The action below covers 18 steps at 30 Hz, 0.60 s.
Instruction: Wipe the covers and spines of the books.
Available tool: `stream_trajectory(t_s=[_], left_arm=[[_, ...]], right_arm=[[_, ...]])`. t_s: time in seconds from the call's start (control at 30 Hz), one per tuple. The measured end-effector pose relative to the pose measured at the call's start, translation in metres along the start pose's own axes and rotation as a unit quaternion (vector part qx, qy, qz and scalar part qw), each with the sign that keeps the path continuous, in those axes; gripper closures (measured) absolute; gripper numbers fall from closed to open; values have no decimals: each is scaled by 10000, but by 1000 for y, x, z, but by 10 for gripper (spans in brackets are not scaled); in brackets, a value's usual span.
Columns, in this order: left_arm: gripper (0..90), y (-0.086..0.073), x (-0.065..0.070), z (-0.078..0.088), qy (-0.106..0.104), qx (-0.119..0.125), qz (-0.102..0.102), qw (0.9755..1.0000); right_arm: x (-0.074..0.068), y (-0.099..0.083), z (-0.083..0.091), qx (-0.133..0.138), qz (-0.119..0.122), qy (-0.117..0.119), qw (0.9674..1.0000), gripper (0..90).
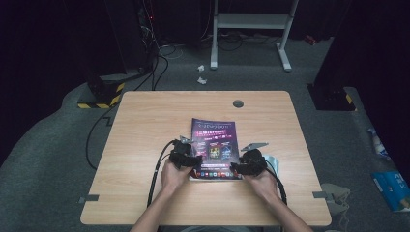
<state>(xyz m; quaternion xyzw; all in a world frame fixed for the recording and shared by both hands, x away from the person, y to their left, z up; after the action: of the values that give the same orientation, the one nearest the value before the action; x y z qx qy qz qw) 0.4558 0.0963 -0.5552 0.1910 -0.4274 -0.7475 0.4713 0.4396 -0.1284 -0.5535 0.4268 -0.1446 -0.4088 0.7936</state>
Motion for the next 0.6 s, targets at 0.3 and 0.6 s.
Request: stream_trajectory(t_s=[0.3, 0.6], left_arm=[[399, 1, 0, 4, -2, -52, 29, 10000], [386, 17, -14, -1, 35, -42, 85, 9999]], right_arm=[[2, -7, 10, 225, 262, -9, 9994, 530], [40, -7, 10, 278, 356, -640, 9969, 565]])
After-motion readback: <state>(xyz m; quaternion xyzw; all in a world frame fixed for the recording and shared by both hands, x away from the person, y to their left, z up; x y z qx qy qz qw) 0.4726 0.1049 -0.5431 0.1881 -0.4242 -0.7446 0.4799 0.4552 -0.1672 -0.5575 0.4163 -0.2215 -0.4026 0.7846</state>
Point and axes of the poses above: each handheld gripper's, and its own axes: z roughly backward along the jaws, y roughly out of its top, x roughly to its right, the point moved 6 cm from there along -z, roughly forward along the jaws, and after that the axes turned 15 degrees about x, right-handed, at the moved point
